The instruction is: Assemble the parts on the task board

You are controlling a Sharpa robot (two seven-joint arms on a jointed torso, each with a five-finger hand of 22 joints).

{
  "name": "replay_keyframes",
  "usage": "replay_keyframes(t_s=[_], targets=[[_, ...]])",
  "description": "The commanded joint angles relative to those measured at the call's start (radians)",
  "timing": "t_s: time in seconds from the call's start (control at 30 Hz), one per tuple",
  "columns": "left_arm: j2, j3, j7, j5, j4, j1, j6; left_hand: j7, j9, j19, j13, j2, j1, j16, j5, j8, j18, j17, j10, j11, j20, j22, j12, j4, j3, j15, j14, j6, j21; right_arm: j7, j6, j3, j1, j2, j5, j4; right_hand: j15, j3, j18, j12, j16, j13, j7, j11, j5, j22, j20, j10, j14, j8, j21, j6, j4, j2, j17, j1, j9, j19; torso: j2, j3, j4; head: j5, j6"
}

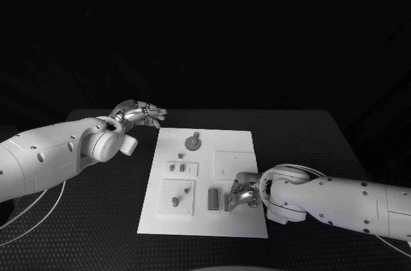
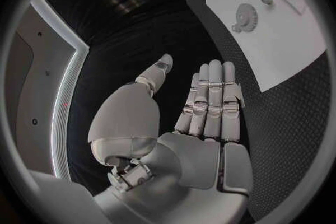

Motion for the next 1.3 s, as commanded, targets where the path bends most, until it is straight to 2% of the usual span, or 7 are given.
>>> replay_keyframes(t_s=[0.03, 0.2, 0.67, 0.8, 1.07, 1.2, 1.3], targets=[[0.001, 0.001, 0.006, -0.004, 0.002, 0.001, 0.012, -0.001, -0.001, 0.001, 0.002, 0.008, 0.003, -0.005, -0.004, 0.004, 0.002, 0.002, 0.001, -0.002, 0.007, 0.001, 0.003, -0.006, -0.001, 0.004, 0.001, 0.006, -0.007, -0.008, 0.022, -0.004, -0.006, 0.002, -0.033, -0.006, -0.004, -0.005, 0.053, 0.006, -0.004, 0.003, 0.001, 0.001, 0.002, 0.000, 0.001, 0.008, 0.003, 0.004, 0.005, 0.008, -0.007, 0.009, 0.002, -0.004, -0.002, -0.002, 0.000, -0.0001, -0.0006, -0.001, -0.001], [0.001, 0.001, 0.006, -0.004, 0.002, 0.001, 0.013, -0.001, -0.001, 0.001, 0.002, 0.008, 0.003, -0.005, -0.004, 0.004, 0.002, 0.002, 0.001, -0.002, 0.007, 0.001, 0.003, -0.006, 0.000, 0.004, 0.001, 0.006, -0.007, -0.007, 0.019, -0.004, -0.007, 0.004, -0.032, -0.009, -0.004, -0.009, 0.053, 0.008, -0.005, 0.010, 0.000, 0.000, 0.002, 0.000, 0.004, 0.016, 0.005, 0.007, 0.006, 0.011, -0.020, 0.038, 0.005, 0.001, -0.001, -0.002, 0.000, 0.0001, 0.0001, 0.000, -0.001], [0.001, 0.001, 0.006, -0.004, 0.001, 0.001, 0.012, -0.001, -0.001, 0.001, 0.002, 0.008, 0.003, -0.005, -0.004, 0.004, 0.002, 0.002, 0.001, -0.002, 0.007, 0.001, 0.003, -0.006, 0.000, 0.004, 0.001, 0.005, -0.007, -0.001, 0.007, -0.004, -0.007, -0.002, -0.024, -0.010, -0.005, -0.018, 0.053, 0.004, -0.007, 0.008, 0.000, 0.000, 0.003, -0.002, 0.007, 0.017, 0.008, 0.007, 0.005, 0.012, -0.002, 0.025, 0.005, -0.027, -0.003, 0.000, 0.000, -0.0002, -0.0002, 0.000, 0.000], [0.002, 0.001, 0.007, -0.004, 0.001, 0.001, 0.010, -0.001, -0.001, 0.001, 0.002, 0.008, 0.002, -0.005, -0.004, 0.004, 0.002, 0.002, 0.001, -0.002, 0.007, 0.001, 0.003, -0.006, 0.000, 0.004, 0.001, 0.005, -0.007, 0.003, -0.010, -0.004, -0.007, -0.018, 0.008, -0.004, -0.005, -0.014, 0.053, 0.002, -0.008, 0.006, 0.000, 0.000, 0.003, -0.003, 0.006, 0.016, 0.008, 0.007, 0.004, 0.012, 0.014, 0.003, 0.004, -0.033, -0.005, 0.001, -0.001, -0.0006, -0.0005, 0.000, 0.001], [0.007, 0.001, 0.009, -0.003, -0.004, 0.001, 0.006, 0.000, -0.001, 0.001, 0.002, 0.007, 0.002, -0.005, -0.004, 0.004, 0.002, 0.003, 0.001, -0.002, 0.007, 0.001, 0.003, -0.006, -0.001, 0.004, 0.001, 0.005, -0.007, 0.048, -0.021, -0.003, 0.040, -0.074, 0.092, 0.015, 0.012, -0.002, 0.053, -0.028, -0.014, -0.048, 0.022, 0.022, 0.002, -0.011, 0.007, -0.045, -0.031, -0.026, -0.007, -0.053, 0.071, -0.110, -0.047, -0.039, -0.019, -0.007, -0.002, -0.0015, -0.0015, -0.007, 0.021], [0.017, 0.001, 0.011, 0.001, -0.014, 0.001, 0.005, 0.000, -0.001, 0.001, 0.002, 0.006, 0.001, -0.005, -0.004, 0.004, 0.002, 0.003, 0.001, -0.002, 0.007, 0.001, 0.003, -0.006, -0.001, 0.004, 0.001, 0.005, -0.007, 0.081, -0.015, 0.000, 0.067, -0.089, 0.122, 0.012, 0.020, -0.010, 0.053, -0.034, -0.015, -0.063, 0.031, 0.030, 0.000, -0.010, 0.011, -0.073, -0.044, -0.034, -0.011, -0.071, 0.084, -0.131, -0.050, -0.045, -0.021, -0.017, -0.004, -0.0021, -0.0019, -0.009, 0.039], [0.029, 0.000, 0.007, 0.001, -0.027, 0.001, -0.005, 0.000, -0.001, 0.001, 0.002, 0.006, 0.000, -0.005, -0.004, 0.004, 0.002, 0.003, 0.001, -0.002, 0.007, 0.001, 0.003, -0.006, -0.002, 0.004, 0.001, 0.005, -0.007, 0.157, -0.016, 0.009, 0.089, -0.095, 0.160, -0.018, 0.027, -0.076, 0.053, -0.029, -0.012, -0.057, 0.038, 0.036, -0.004, -0.005, 0.016, -0.088, -0.057, -0.037, -0.009, -0.090, 0.074, -0.124, -0.044, -0.068, -0.019, -0.031, -0.008, -0.0021, -0.0024, -0.006, 0.067]])
